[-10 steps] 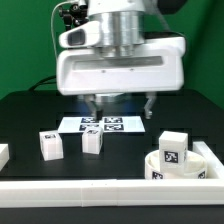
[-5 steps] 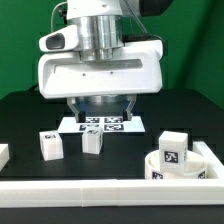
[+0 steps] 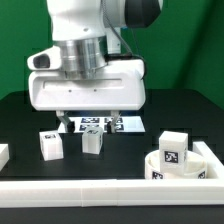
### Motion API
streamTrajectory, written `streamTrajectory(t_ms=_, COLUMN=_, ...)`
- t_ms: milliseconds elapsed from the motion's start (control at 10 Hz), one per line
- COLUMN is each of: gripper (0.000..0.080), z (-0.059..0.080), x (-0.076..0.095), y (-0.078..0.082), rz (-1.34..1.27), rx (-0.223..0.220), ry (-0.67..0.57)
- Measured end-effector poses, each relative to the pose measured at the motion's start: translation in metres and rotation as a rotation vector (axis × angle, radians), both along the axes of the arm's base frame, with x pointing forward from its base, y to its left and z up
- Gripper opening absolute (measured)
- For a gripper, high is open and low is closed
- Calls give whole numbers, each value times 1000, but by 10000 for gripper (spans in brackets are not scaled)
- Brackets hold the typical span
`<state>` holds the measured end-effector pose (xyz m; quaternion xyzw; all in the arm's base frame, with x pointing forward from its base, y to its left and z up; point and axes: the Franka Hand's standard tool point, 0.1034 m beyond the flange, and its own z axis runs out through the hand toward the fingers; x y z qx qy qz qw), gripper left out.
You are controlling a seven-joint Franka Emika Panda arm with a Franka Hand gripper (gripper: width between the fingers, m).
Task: Assemble stool
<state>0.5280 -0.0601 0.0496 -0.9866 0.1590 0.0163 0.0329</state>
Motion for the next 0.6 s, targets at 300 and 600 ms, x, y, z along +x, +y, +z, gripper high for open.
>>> streamTrajectory(t_ms=300, gripper=649, z=0, x=-3, y=2, rz=4, rx=11, ry=27)
streamTrajectory(t_ms=600, gripper=649, z=0, x=-12, y=-3, rz=-2, rx=76, ry=222)
